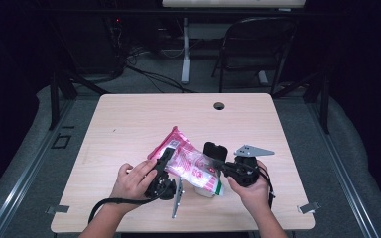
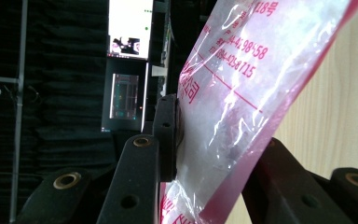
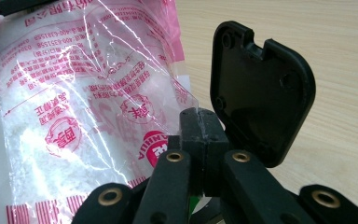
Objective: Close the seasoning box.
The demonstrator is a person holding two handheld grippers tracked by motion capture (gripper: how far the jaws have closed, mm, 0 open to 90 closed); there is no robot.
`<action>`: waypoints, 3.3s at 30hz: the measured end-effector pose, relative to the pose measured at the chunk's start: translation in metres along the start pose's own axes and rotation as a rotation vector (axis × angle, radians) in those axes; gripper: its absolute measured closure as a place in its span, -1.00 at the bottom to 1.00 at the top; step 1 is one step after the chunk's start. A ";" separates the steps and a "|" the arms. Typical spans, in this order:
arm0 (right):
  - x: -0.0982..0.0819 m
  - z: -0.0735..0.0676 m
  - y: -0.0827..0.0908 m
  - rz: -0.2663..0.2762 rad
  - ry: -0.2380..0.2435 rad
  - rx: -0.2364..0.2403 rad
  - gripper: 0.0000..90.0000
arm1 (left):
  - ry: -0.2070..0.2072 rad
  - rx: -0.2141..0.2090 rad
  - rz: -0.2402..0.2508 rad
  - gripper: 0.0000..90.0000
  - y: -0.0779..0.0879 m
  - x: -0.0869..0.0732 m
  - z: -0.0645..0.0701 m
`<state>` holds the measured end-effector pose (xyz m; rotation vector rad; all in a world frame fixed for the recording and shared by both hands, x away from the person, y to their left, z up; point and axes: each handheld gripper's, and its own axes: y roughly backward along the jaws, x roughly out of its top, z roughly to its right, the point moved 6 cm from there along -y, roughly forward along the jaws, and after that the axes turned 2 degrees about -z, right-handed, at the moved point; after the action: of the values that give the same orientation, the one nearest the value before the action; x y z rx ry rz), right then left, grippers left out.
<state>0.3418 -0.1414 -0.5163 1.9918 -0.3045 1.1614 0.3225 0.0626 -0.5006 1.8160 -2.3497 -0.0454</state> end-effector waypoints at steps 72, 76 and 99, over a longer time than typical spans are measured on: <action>0.015 -0.020 -0.014 0.007 0.053 0.084 1.00 | 0.415 -0.409 -0.022 0.69 -0.019 -0.026 0.077; 0.015 -0.023 -0.015 0.006 0.062 0.086 1.00 | 0.419 -0.426 -0.026 0.71 -0.020 -0.026 0.078; 0.016 -0.020 -0.014 0.036 0.026 0.074 0.70 | 0.594 -0.577 -0.007 0.74 -0.028 -0.031 0.087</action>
<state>0.3464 -0.1147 -0.5051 2.0410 -0.2894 1.2367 0.3437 0.0783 -0.5933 1.3211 -1.6874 -0.1447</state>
